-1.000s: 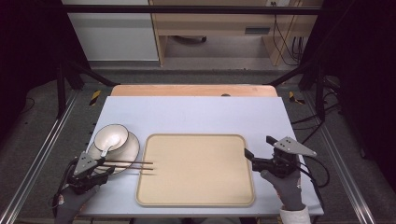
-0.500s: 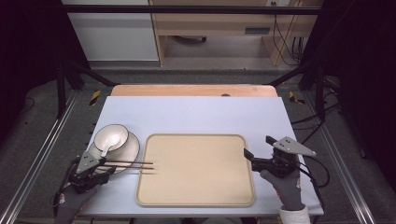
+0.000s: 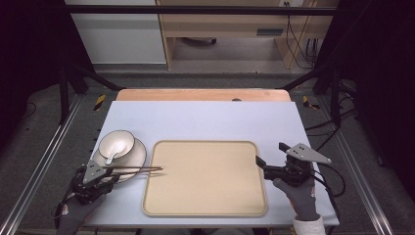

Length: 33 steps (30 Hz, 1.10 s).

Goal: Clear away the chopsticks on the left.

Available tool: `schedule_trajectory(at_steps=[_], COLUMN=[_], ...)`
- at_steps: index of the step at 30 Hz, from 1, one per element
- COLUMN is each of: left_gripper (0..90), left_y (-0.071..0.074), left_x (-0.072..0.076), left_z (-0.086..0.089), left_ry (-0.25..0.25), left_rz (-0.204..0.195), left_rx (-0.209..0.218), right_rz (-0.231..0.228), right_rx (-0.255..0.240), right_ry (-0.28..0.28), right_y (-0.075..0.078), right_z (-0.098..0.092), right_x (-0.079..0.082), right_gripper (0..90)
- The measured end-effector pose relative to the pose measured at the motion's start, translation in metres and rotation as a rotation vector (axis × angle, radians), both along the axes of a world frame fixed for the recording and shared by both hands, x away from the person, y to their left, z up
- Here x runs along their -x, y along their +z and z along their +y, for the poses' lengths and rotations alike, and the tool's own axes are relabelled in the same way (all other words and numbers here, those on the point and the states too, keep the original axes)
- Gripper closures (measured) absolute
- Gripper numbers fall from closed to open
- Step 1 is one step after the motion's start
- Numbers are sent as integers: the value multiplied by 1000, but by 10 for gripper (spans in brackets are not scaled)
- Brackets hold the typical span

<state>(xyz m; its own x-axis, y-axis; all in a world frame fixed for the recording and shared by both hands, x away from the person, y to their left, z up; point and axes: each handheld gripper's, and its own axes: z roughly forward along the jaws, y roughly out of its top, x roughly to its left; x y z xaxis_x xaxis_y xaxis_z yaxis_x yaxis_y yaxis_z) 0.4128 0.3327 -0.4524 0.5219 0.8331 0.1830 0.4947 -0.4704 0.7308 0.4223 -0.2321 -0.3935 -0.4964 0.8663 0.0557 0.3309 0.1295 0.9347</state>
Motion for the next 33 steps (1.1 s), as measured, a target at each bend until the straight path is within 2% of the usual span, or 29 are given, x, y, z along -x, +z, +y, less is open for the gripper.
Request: schedule_trajectory(at_steps=[6, 13, 19, 23, 26, 29, 33], left_gripper=[681, 725, 748, 738, 665, 667, 689], left_y=[2, 3, 3, 3, 1, -1, 0], left_x=[0, 0, 0, -1, -4, -6, -8], left_z=[-4, -6, -10, -10, -9, -8, -6], left_ry=[0, -3, -10, -10, -17, -11, -13], left_rz=[3, 14, 18, 22, 41, 52, 67], left_rx=[-23, -15, -28, -12, 5, 6, 32], right_rz=[-5, -6, -3, 0, 1, 2, -1], right_rx=[-2, -2, -2, -3, 0, 0, 1], right_ry=[-1, -2, -1, 2, 3, 2, 4], right_y=[0, 1, 0, 0, 0, 0, 0], right_z=[-1, -1, -1, 0, 0, 0, 0], right_x=[0, 0, 0, 0, 0, 0, -1], right_gripper=[59, 58, 57, 57, 57, 57, 56])
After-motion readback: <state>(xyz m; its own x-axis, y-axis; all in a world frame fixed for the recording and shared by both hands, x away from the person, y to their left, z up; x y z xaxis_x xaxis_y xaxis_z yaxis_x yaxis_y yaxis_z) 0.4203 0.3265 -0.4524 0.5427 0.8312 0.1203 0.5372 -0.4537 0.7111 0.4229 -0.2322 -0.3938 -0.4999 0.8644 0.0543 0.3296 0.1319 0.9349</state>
